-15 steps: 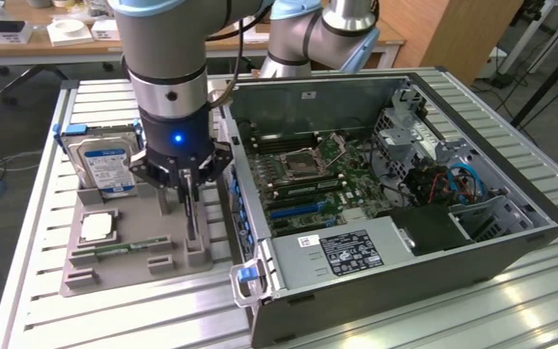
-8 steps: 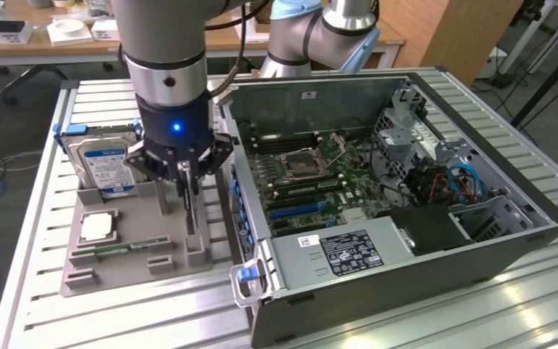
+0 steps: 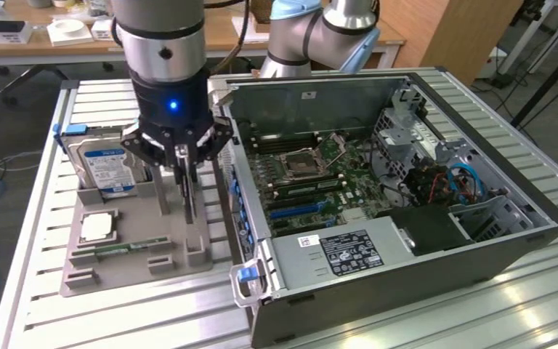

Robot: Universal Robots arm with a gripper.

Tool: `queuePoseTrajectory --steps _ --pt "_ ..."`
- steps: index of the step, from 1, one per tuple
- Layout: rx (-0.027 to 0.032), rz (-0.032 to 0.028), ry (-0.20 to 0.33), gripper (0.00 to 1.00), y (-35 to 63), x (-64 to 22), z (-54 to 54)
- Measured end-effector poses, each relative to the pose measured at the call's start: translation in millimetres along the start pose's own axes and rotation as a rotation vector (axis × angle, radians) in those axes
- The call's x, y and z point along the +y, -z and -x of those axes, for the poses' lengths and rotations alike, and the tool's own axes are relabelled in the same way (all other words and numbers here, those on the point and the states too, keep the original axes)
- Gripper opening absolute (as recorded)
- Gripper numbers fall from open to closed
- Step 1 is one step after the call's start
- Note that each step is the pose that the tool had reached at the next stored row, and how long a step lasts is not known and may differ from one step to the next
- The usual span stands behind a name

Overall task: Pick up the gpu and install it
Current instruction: 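Pick up the gpu and move the gpu toward the slot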

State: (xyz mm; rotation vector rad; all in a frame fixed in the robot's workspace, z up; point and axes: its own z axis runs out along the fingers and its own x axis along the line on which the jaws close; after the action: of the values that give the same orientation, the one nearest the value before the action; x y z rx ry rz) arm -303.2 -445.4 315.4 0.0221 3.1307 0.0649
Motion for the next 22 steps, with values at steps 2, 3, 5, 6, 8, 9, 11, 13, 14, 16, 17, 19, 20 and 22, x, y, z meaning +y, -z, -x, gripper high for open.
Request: queuePoseTrajectory --steps 2,3,5,6,8,9,11,13,14,16,17,19,20,22 --pt "0.0 0.0 0.0 0.26 7.2 0.3 0.1" --pt "0.0 0.0 0.0 0.26 10.8 0.4 0.1" --pt "0.0 0.0 0.0 0.26 18.0 0.7 0.2" --pt "0.0 0.0001 0.0 0.26 21.8 0.9 0.2" --pt "0.0 0.0001 0.0 0.26 28.0 1.2 0.3" --pt "0.0001 0.0 0.0 0.26 31.1 1.3 0.3" --pt "0.0 0.0001 0.0 0.26 37.5 1.5 0.4" --pt "0.0 0.0001 0.0 0.26 43.9 1.8 0.4" --pt "0.0 0.0 0.0 0.26 47.3 1.9 0.5" --pt "0.0 0.0001 0.0 0.26 54.6 2.3 0.5" --pt "0.0 0.0001 0.0 0.26 58.3 2.4 0.6" --pt "0.0 0.0 0.0 0.26 65.5 2.7 0.6" --pt "0.0 0.0 0.0 0.26 69.1 2.8 0.7" --pt "0.0 0.0001 0.0 0.26 76.6 3.2 0.7"
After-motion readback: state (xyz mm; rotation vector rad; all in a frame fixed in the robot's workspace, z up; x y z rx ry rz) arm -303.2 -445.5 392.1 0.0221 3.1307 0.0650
